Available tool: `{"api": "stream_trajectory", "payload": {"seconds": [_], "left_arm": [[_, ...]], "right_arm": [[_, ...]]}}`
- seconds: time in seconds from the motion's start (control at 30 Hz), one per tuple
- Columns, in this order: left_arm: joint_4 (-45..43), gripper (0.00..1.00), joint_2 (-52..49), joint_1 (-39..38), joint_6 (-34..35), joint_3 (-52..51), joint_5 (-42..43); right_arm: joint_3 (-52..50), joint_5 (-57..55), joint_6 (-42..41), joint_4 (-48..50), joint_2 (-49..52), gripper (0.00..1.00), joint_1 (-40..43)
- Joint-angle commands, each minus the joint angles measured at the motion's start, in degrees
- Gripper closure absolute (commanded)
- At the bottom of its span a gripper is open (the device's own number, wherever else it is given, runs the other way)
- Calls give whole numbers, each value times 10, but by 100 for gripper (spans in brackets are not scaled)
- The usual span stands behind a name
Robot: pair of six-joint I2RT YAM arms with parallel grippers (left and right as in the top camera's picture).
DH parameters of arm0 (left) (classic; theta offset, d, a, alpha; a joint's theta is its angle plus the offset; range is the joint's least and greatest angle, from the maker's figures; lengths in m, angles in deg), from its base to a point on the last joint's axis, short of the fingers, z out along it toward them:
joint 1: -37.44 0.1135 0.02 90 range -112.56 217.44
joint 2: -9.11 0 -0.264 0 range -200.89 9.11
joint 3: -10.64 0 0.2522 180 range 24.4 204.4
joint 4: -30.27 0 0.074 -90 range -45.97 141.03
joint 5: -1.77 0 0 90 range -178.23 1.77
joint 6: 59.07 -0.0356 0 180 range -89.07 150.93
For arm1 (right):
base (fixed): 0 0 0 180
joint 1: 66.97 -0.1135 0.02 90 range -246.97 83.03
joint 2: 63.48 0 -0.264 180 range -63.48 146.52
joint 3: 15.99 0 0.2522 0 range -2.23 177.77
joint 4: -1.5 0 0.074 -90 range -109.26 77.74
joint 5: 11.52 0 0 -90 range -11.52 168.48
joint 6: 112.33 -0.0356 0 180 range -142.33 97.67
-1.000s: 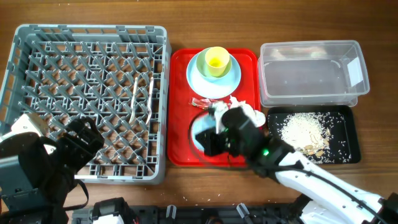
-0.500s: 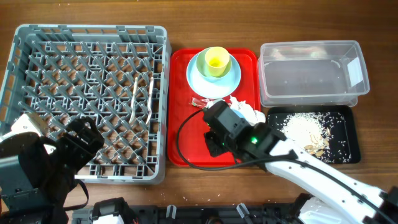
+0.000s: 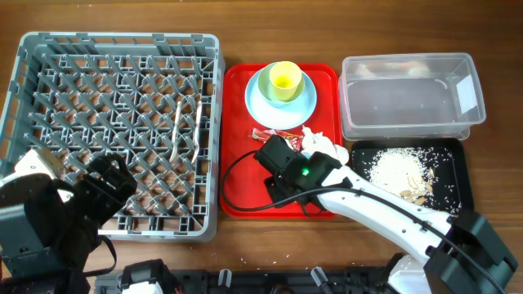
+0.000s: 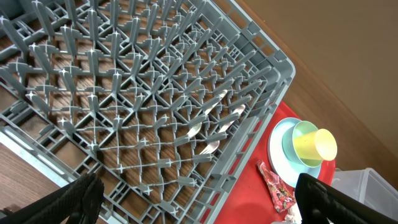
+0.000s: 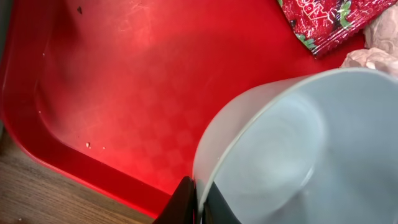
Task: Sort waste into correct bins and load items into the dishwasher rack
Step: 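Carry the empty blue bowl back and lower it onto the red tray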
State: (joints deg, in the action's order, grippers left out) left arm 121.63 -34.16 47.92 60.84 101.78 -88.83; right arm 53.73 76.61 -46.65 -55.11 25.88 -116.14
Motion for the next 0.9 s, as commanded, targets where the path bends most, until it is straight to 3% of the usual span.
{"api": "stream_trajectory", "payload": {"seconds": [0.0,0.07,0.1,0.17,0.23,0.37,0.4,0.43,0.47,0.53,0.67,0.87], "left_arm": [[-1,0,2,3,6,4,-6],[-1,0,2,3,6,4,-6],[-1,0,2,3,6,4,-6],[-1,0,2,3,6,4,-6],[-1,0,2,3,6,4,-6],[-2,0,2,3,6,4,-6],[-2,0,2,3,6,4,-6],[-1,0,2,3,6,4,-6],[-2,0,2,3,6,4,-6],[-1,0,2,3,6,4,-6],[-1,0,2,3,6,4,-6],[-2,0,2,3,6,4,-6]], "right_arm": [[8,4,2,-2,7,89,-2],[7,7,2,1,7,84,-2],[8,18,4,4,7,66,-2],[10,64,29,11,6,50,-2],[34,95,71,-16,5,44,1],[149,-5,76,-119,-16,44,30],[170,-37,78,-132,-21,47,39],[186,-71,78,-142,-23,59,50],[197,-103,78,-155,-23,76,70],[196,-101,66,-193,-18,96,110],[162,-93,12,-239,-2,96,162],[25,-7,12,-133,-2,96,169]]}}
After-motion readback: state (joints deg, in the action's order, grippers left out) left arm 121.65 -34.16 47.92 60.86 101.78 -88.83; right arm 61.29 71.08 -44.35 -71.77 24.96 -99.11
